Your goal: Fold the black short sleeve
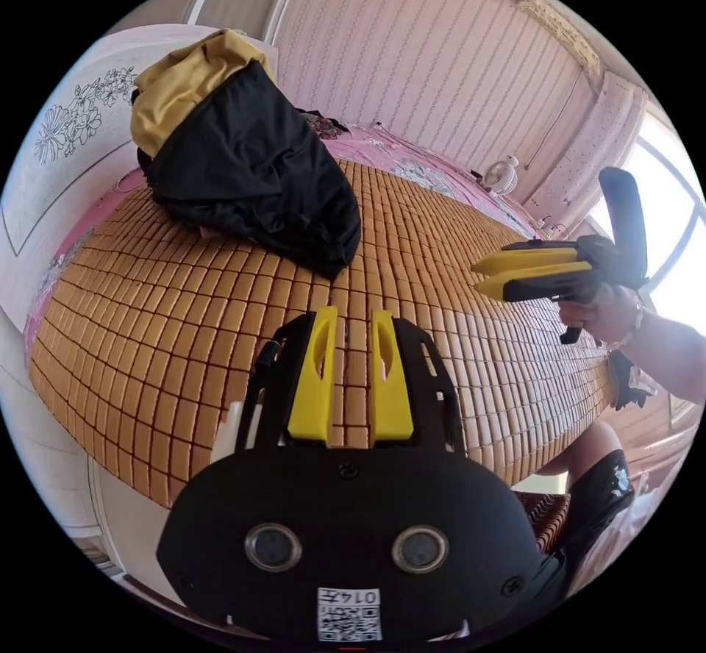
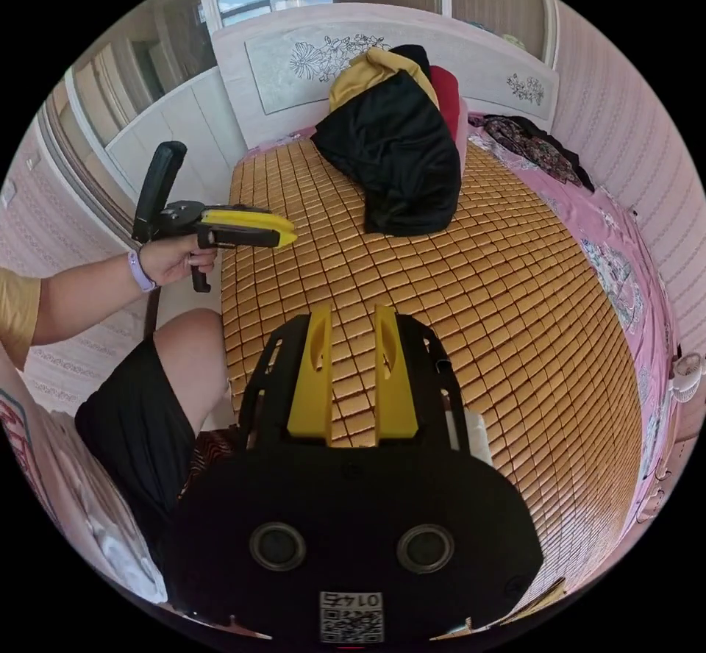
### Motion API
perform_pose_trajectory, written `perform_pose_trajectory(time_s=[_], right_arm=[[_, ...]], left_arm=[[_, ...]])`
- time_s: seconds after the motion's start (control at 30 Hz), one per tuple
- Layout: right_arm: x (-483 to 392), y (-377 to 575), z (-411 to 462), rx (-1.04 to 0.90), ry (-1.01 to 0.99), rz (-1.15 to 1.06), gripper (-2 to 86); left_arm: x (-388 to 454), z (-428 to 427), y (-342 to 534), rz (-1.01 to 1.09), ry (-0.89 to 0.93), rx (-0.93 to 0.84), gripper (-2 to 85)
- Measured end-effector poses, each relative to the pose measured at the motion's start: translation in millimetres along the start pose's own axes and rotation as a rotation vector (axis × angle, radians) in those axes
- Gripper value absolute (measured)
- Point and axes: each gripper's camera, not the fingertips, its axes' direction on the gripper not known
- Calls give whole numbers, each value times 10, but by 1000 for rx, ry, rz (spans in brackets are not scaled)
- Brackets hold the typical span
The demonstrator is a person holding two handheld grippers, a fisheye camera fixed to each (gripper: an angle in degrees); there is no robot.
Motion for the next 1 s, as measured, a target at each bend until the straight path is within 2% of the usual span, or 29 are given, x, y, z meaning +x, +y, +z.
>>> perform_pose_trajectory(time_s=[0.1, 0.2, 0.27, 0.4, 0.5, 0.7, 0.87, 1.0], right_arm=[[206, -536, 342, 4, -50, 98, 88], [224, -996, 714, -11, -73, 104, 89], [193, -1211, 951, -37, -41, 108, 85], [241, -1475, 1300, -214, -49, 191, 8], [316, -1371, 941, -154, 32, 198, -4], [485, -217, -490, 97, 10, 383, -7], [-13, 1071, -1305, 109, 16, 508, -5], [-548, 1792, -2010, 243, -7, 549, -5]], left_arm=[[52, 186, -294, 69, -49, -30, 88], [118, 293, -480, 90, -115, -56, 89], [166, 431, -520, 92, -127, -137, 69], [310, 362, -505, 157, -200, -167, 17], [318, 104, -412, 150, -150, -200, 2], [338, -1283, 523, 137, -19, 0, -5], [382, -2671, 1376, -24, 34, 100, -8], [622, -3569, 1509, -32, 112, 278, -9]])
